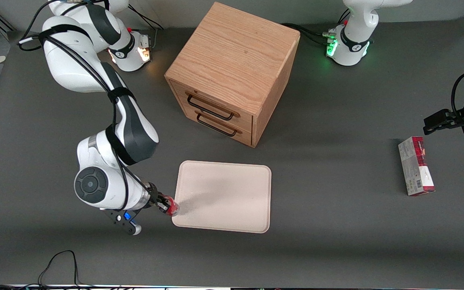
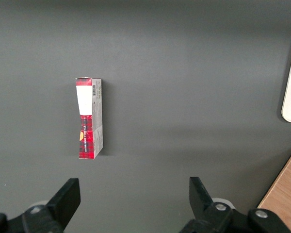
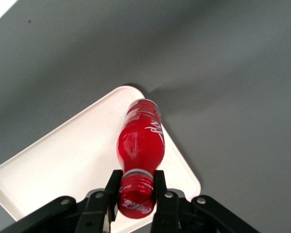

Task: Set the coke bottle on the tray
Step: 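Carry the held bottle over the cream tray with the right gripper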

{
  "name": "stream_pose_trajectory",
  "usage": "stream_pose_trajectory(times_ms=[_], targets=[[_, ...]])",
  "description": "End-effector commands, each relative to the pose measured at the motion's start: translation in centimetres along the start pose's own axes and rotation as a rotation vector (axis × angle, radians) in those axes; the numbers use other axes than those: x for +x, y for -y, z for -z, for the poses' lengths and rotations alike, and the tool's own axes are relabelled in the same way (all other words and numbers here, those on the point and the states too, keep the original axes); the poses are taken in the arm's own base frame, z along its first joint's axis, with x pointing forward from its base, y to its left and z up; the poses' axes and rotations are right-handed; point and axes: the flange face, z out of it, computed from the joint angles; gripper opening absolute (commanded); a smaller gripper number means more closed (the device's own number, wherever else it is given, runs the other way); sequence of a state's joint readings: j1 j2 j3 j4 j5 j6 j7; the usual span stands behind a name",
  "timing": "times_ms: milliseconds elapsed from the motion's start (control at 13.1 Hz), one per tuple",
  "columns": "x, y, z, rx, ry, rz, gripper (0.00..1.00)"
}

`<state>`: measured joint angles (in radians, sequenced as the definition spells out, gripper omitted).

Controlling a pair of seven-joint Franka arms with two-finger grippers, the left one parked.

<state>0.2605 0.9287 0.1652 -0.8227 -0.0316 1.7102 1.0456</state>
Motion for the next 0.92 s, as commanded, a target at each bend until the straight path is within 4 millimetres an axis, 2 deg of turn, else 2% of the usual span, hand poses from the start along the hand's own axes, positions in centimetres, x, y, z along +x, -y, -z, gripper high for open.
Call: stream_pose_trajectory(times_ms=[0,306,840], targets=[[-1.3,1.5,-0.1,0.027,-0.012,-0.045,0.00],[-2.1,2.4,-2.1,0.021,-0.007,-0.031,0.00],[-2.2,2.5,-2.7,0.023,-0.004,-0.016,0.00]])
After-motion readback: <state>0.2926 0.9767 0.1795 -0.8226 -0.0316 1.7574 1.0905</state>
